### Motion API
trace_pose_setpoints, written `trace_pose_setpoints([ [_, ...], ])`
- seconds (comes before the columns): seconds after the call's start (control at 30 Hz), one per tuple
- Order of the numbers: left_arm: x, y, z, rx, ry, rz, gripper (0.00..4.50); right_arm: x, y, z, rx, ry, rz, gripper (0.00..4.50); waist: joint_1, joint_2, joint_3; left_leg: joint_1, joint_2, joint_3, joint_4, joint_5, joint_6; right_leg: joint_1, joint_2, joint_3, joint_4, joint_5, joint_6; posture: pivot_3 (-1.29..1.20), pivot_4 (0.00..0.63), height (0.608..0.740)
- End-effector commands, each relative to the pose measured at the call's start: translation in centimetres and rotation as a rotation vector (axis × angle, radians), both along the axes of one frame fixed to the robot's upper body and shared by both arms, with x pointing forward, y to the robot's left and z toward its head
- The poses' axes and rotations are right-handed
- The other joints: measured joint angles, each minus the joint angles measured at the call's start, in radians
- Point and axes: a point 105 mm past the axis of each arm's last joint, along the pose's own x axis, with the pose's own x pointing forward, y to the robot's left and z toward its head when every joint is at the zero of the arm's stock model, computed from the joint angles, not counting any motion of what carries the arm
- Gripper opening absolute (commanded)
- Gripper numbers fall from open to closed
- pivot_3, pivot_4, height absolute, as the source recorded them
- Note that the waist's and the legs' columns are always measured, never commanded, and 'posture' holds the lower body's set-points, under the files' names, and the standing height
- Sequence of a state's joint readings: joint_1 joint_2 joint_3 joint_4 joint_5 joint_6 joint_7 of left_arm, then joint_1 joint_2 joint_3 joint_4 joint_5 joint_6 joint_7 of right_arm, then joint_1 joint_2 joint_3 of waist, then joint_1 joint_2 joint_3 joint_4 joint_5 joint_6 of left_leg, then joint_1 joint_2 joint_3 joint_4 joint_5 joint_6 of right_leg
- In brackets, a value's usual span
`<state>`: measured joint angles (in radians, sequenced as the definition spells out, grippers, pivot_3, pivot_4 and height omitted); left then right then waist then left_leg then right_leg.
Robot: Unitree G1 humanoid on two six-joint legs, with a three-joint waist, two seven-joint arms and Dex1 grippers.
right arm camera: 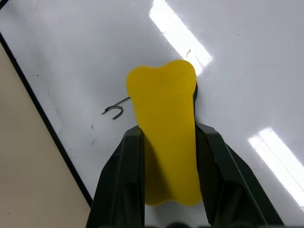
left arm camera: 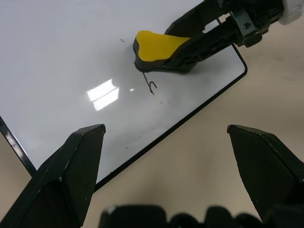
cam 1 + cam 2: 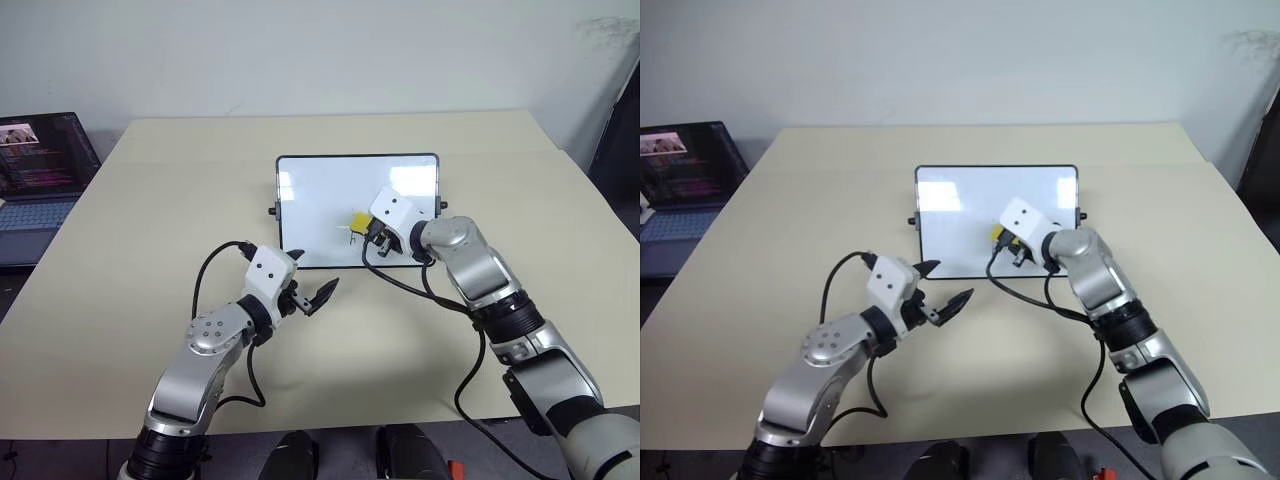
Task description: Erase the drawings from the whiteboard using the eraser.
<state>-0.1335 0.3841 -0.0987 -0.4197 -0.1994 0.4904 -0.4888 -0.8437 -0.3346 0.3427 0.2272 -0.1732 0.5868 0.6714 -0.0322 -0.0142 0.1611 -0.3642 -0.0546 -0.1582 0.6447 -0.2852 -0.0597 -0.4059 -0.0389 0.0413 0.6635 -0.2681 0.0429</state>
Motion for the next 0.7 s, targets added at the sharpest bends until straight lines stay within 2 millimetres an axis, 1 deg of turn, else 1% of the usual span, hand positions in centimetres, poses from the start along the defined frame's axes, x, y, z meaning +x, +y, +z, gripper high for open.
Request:
trace_pose_setpoints([
  [0.03, -0.2, -0.6, 1.3, -0.018, -0.050, -0.012, 4.50, 0.8, -0.3, 0.2, -0.014, -0.029, -0.017, 1.14, 0.000, 0.000, 0.000, 0.000, 0.000, 0.000, 0.000, 0.000, 0.000, 0.000, 0.000, 0.000, 0.000, 0.000, 0.000, 0.00, 0.150, 0.740],
  [0.13, -0.3, -0.4, 1.4, -0.016, -0.051, -0.005, 4.50, 0.5, -0.2, -0.9, -0.043, -0.001, 0.009, 1.14, 0.000, 0.000, 0.000, 0.001, 0.000, 0.000, 0.000, 0.000, 0.000, 0.001, 0.000, 0.000, 0.001, 0.000, 0.000, 0.00, 0.150, 0.740],
  [0.23, -0.3, -0.4, 1.4, -0.016, -0.050, -0.002, 4.50, -0.2, -0.2, -1.6, -0.056, 0.019, 0.033, 1.14, 0.000, 0.000, 0.000, 0.001, 0.000, 0.000, 0.001, 0.000, 0.000, 0.001, 0.000, 0.000, 0.001, 0.000, 0.000, 0.00, 0.150, 0.740],
  [0.47, -0.3, -0.2, 1.4, -0.017, -0.050, 0.012, 4.50, -2.1, -0.5, -4.0, -0.100, 0.082, 0.072, 1.14, 0.000, 0.000, 0.000, 0.001, 0.000, 0.000, 0.001, 0.000, 0.000, 0.001, 0.000, 0.000, 0.001, 0.000, 0.000, 0.00, 0.150, 0.740],
  [0.57, -0.3, -0.2, 1.4, -0.017, -0.049, 0.012, 4.50, -2.5, -0.7, -4.4, -0.106, 0.095, 0.072, 1.14, 0.000, 0.000, 0.000, 0.001, 0.000, 0.000, 0.001, 0.000, 0.000, 0.001, 0.000, 0.000, 0.001, 0.000, 0.000, 0.00, 0.150, 0.740],
  [0.7, -0.2, 0.0, 1.3, -0.016, -0.050, 0.016, 4.50, -2.8, -0.7, -4.4, -0.108, 0.099, 0.075, 1.14, 0.001, 0.000, 0.000, 0.001, 0.000, 0.000, 0.001, 0.000, 0.000, 0.001, 0.000, 0.000, 0.001, 0.000, 0.000, 0.00, 0.150, 0.740],
])
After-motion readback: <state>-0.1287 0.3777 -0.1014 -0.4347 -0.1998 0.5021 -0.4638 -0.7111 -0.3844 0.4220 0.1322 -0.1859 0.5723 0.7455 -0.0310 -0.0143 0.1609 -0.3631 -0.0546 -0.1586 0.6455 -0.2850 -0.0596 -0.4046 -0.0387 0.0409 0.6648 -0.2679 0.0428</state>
